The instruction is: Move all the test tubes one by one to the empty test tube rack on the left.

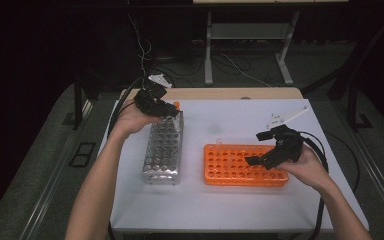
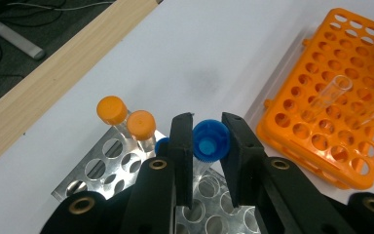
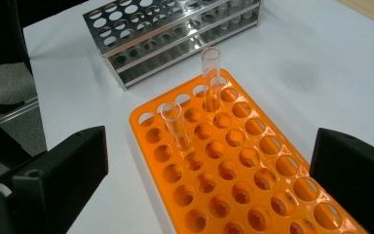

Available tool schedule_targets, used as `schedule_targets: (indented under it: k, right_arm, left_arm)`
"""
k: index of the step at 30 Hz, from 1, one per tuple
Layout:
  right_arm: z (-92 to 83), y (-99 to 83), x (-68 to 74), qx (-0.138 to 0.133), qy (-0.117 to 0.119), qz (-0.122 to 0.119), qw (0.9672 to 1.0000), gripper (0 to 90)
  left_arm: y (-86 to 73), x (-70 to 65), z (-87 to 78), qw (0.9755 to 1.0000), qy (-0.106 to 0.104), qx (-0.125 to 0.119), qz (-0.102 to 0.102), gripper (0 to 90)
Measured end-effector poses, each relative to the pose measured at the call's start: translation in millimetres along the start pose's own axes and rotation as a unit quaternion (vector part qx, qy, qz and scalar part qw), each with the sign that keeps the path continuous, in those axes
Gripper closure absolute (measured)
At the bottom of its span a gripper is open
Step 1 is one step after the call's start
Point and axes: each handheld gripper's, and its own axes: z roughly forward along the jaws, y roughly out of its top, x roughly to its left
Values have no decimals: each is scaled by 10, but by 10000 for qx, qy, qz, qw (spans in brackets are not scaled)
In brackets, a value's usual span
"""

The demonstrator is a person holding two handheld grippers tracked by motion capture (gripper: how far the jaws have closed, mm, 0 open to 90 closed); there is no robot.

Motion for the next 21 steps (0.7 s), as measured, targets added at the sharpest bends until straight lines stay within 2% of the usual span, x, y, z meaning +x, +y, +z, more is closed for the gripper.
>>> schedule_targets:
  k: [7, 21]
  right_arm:
    - [18, -65, -13, 25, 47, 25, 10000, 2]
    - [95, -154, -21, 64, 121, 46, 9999, 2]
  left_arm:
    - [-48, 39, 99, 10000, 55, 16, -37, 742]
    - [-199, 71, 253, 9999, 37, 142, -79, 741]
